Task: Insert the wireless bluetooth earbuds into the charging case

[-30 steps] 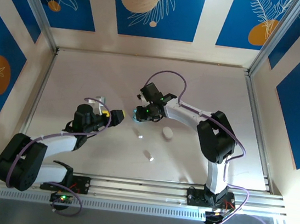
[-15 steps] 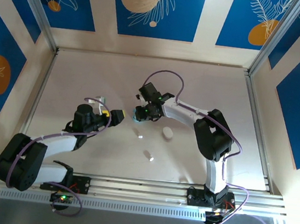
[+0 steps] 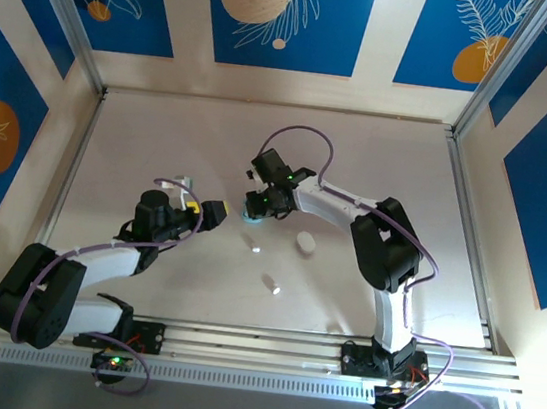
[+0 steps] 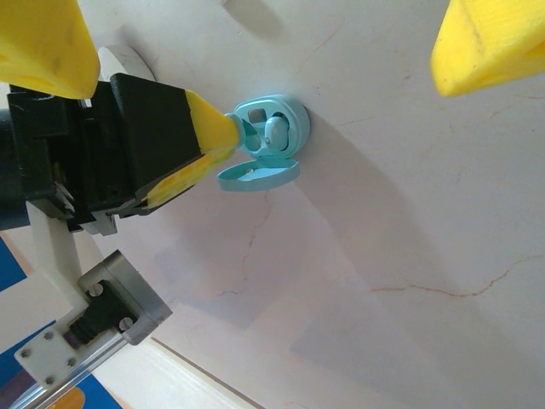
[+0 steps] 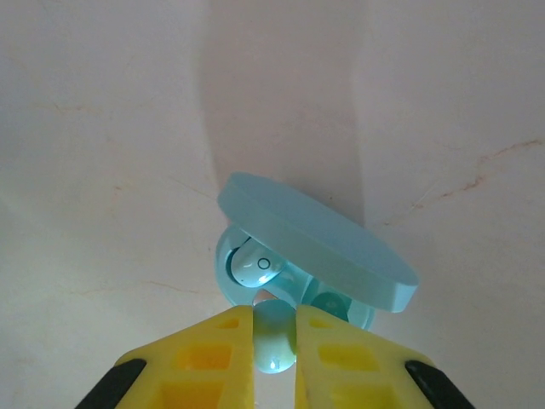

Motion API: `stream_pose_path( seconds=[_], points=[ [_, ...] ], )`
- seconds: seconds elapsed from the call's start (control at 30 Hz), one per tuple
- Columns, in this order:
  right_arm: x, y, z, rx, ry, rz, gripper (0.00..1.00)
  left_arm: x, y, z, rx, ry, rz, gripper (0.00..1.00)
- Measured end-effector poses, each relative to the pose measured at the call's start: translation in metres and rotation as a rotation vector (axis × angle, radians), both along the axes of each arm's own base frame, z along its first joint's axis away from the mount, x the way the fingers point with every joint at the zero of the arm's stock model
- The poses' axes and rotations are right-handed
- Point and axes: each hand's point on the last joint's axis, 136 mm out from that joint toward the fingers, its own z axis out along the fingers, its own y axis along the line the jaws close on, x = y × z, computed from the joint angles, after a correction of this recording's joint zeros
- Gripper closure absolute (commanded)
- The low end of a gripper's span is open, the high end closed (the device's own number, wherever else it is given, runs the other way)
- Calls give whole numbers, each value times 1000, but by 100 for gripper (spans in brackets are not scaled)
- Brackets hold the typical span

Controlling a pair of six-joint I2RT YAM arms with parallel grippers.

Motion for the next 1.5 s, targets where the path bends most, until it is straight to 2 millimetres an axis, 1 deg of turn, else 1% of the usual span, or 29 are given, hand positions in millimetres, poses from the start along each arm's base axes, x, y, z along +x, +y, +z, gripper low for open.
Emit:
stream_pose_path(
  seconds=[0.47, 0.67, 0.83, 0.93, 1.1, 1.23, 1.5],
  points=[
    [1, -3, -2, -20, -10, 5, 85, 0, 0, 0, 0, 0, 0, 1],
    [3, -2, -10, -35, -3, 3, 85, 0, 0, 0, 0, 0, 0, 1],
    [5, -2, -11, -38, -7, 1, 85, 0, 0, 0, 0, 0, 0, 1],
    [5, -3, -11, -42, -8, -1, 83, 0, 0, 0, 0, 0, 0, 1],
    [1, -3, -12, -58, -9, 8, 78, 0, 0, 0, -1, 0, -2, 0],
    [-2, -2, -13, -71, -12, 19, 77, 0, 0, 0, -1, 0, -3, 0],
    [-2, -3, -11, -79, -11, 17, 74, 0, 0, 0, -1, 0, -3, 0]
  ],
)
